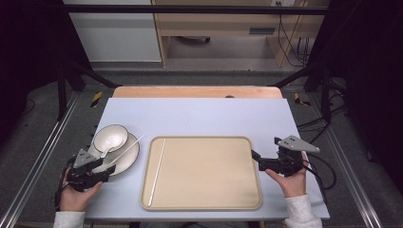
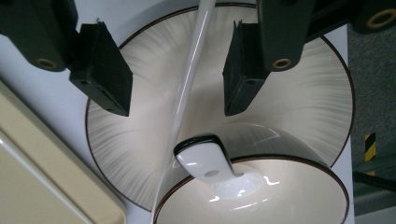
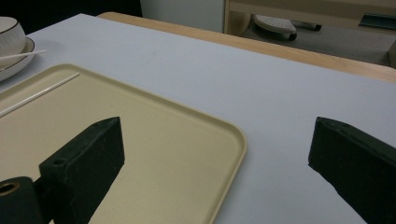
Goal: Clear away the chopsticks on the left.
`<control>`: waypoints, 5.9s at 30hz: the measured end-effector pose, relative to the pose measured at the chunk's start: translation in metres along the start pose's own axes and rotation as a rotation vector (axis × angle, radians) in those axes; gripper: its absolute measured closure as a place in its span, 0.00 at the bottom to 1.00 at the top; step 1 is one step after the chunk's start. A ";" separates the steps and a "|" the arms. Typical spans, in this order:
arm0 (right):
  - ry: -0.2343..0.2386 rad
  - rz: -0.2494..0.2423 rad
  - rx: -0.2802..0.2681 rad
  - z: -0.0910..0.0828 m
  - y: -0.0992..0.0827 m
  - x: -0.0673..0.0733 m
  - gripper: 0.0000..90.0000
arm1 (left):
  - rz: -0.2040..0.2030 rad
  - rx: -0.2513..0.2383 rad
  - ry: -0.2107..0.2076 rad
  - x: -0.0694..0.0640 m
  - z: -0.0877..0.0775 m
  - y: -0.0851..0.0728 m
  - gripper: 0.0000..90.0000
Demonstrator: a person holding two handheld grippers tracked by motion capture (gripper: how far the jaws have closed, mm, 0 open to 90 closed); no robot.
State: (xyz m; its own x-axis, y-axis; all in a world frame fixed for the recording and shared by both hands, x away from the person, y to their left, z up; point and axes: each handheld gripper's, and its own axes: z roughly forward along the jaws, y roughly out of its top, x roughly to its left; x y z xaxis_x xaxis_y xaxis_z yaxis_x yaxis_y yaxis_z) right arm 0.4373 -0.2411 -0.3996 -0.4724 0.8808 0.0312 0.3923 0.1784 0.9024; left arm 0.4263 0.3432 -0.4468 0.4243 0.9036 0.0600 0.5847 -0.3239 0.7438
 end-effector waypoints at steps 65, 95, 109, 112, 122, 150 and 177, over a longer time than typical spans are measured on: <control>-0.007 -0.004 0.006 0.000 -0.001 -0.001 0.04 | 0.003 -0.021 -0.008 -0.040 -0.003 0.013 0.94; -0.012 -0.003 0.000 -0.002 0.000 -0.002 0.04 | -0.074 -0.112 0.027 -0.089 -0.006 0.022 0.94; -0.015 0.002 -0.005 -0.004 0.000 -0.002 0.04 | -0.129 -0.149 0.065 -0.115 -0.003 0.028 0.94; -0.009 0.006 -0.008 -0.005 0.000 -0.002 0.04 | -0.134 -0.153 0.082 -0.123 -0.002 0.031 0.94; -0.005 0.009 -0.021 -0.008 0.002 -0.002 0.04 | -0.206 -0.192 0.072 -0.141 0.002 0.034 0.94; -0.001 -0.001 -0.001 -0.003 0.000 0.000 0.05 | -0.269 -0.184 0.052 -0.186 0.033 0.011 0.94; 0.001 -0.002 0.007 0.000 -0.001 0.002 0.05 | -0.277 -0.098 0.051 -0.192 0.049 0.004 0.94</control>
State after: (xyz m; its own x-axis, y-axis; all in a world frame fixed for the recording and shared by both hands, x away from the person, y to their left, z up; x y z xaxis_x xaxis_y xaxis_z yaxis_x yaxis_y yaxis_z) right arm 0.4364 -0.2398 -0.4005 -0.4741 0.8799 0.0302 0.3970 0.1830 0.8994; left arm 0.3807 0.1545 -0.4877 0.2212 0.9675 -0.1224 0.6025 -0.0369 0.7973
